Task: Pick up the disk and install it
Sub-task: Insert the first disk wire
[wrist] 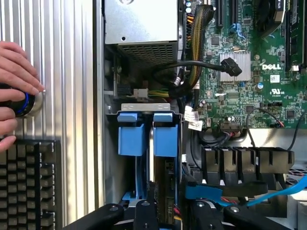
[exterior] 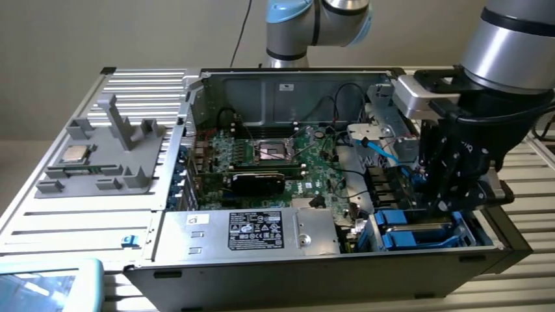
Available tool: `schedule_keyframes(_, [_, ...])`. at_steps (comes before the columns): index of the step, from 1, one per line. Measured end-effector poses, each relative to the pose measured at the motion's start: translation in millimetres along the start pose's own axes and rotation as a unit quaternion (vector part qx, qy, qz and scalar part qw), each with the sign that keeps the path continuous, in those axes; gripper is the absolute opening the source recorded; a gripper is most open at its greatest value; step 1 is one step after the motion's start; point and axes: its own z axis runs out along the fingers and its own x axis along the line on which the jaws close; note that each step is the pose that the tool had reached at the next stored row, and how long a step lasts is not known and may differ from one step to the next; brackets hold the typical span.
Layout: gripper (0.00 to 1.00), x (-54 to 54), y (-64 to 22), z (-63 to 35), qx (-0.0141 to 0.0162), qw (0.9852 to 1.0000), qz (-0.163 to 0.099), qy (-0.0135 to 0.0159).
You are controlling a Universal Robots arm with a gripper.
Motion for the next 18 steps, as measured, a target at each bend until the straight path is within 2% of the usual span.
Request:
schedule_keyframes(3, [0.31,1.3,-1.3,-11.7,0.0001,1.0000,0.000,0.0045])
schedule_keyframes(4, [0.31,1.1,-1.3,-14.9,0.0002,1.0000,0.000,0.0074])
schedule_keyframes(8, [0.31,-3.7,-1.5,-25.0,0.0006,0.9997,0.000,0.0244])
schedule_keyframes(10, [0.31,-5.2,-1.3,-31.4,0.0008,0.9995,0.000,0.0303])
schedule_keyframes(13, [0.31,-6.1,0.9,-40.3,0.0009,0.9994,-0.001,0.0346])
schedule_keyframes(16, [0.31,-7.6,6.2,-43.3,0.0010,0.9993,-0.001,0.0383])
schedule_keyframes(18, [0.31,-9.5,9.8,-43.7,0.0014,0.9992,-0.001,0.0396])
